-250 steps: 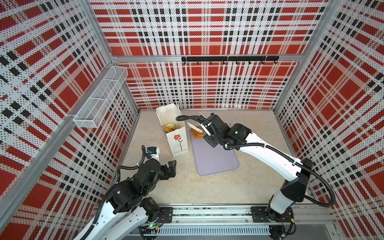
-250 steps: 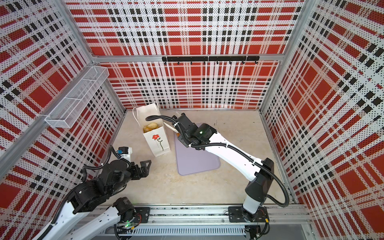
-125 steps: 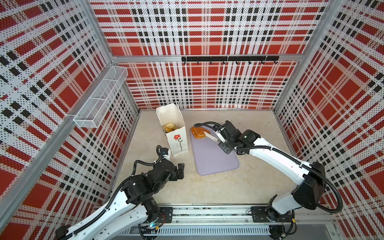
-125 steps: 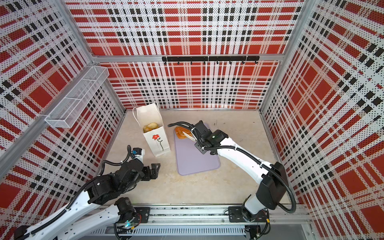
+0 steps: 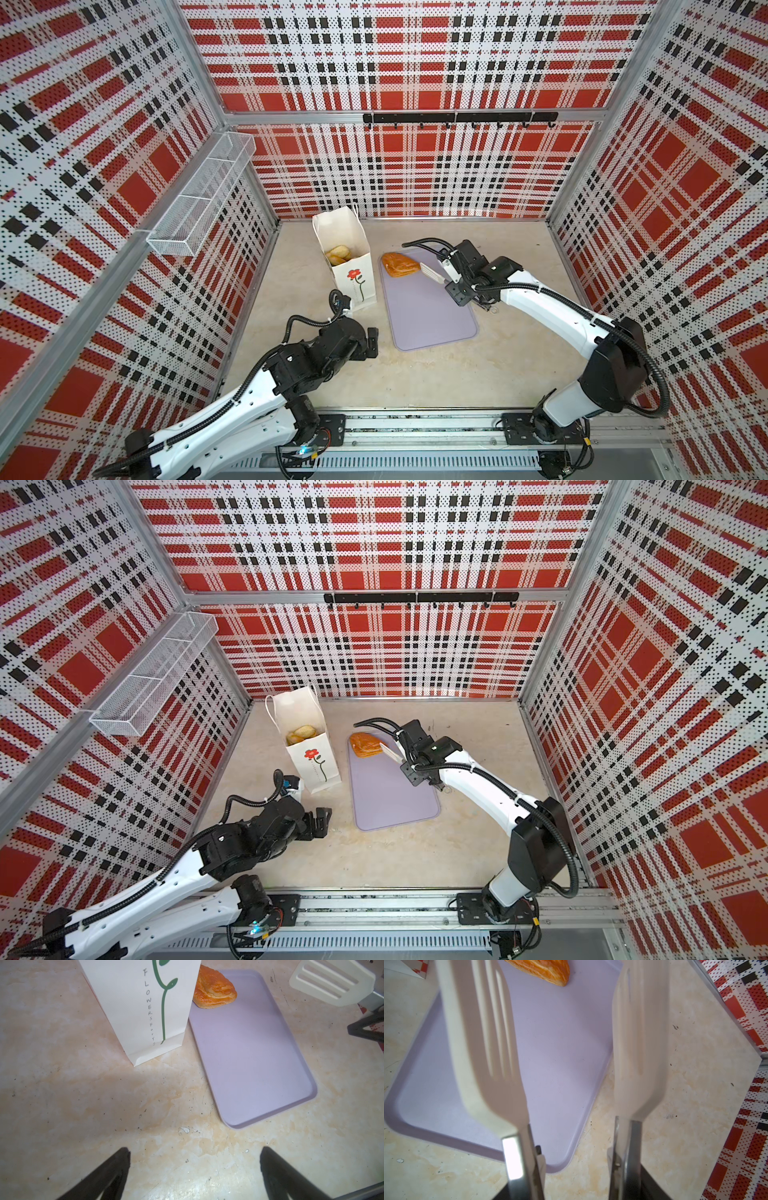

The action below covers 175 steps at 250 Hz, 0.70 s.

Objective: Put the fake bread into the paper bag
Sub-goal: 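Move the right tongs back over the tray toward the flaky pastry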

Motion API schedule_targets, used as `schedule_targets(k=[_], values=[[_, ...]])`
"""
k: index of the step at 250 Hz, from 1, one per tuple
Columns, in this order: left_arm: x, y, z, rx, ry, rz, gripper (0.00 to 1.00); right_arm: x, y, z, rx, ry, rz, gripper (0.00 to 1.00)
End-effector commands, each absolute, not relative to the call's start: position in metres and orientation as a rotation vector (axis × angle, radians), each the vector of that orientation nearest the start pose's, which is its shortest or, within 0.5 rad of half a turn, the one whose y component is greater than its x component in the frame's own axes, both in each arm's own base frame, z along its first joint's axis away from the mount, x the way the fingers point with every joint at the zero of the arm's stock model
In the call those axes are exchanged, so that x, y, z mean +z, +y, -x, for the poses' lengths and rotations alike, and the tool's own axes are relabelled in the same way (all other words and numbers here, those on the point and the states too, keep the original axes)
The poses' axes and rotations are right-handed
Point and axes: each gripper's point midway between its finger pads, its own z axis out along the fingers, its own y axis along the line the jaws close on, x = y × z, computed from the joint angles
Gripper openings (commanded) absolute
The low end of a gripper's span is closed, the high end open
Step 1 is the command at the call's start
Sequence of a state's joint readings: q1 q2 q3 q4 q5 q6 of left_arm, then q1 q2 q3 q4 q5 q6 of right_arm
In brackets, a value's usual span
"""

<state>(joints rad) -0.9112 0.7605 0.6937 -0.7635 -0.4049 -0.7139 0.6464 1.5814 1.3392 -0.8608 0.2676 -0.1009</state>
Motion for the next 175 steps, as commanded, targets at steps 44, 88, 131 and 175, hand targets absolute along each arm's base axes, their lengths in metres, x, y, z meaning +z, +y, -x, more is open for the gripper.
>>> schedule_targets(k=[44, 88, 131, 175], values=[[0.158, -0.155, -0.201, -0.339, 2.358, -0.057, 0.99, 0.141, 0.199, -0.347, -0.138, 2.479, 0.89, 0.58], [0.152, -0.16, -0.201, -0.344, 2.371, -0.065, 0.99, 0.134, 0.199, -0.354, -0.135, 2.487, 0.919, 0.57], [0.145, -0.164, -0.201, -0.348, 2.394, -0.077, 0.99, 0.125, 0.201, -0.363, -0.134, 2.488, 0.969, 0.58], [0.142, -0.167, -0.201, -0.35, 2.408, -0.085, 0.99, 0.117, 0.207, -0.375, -0.155, 2.473, 1.034, 0.58]])
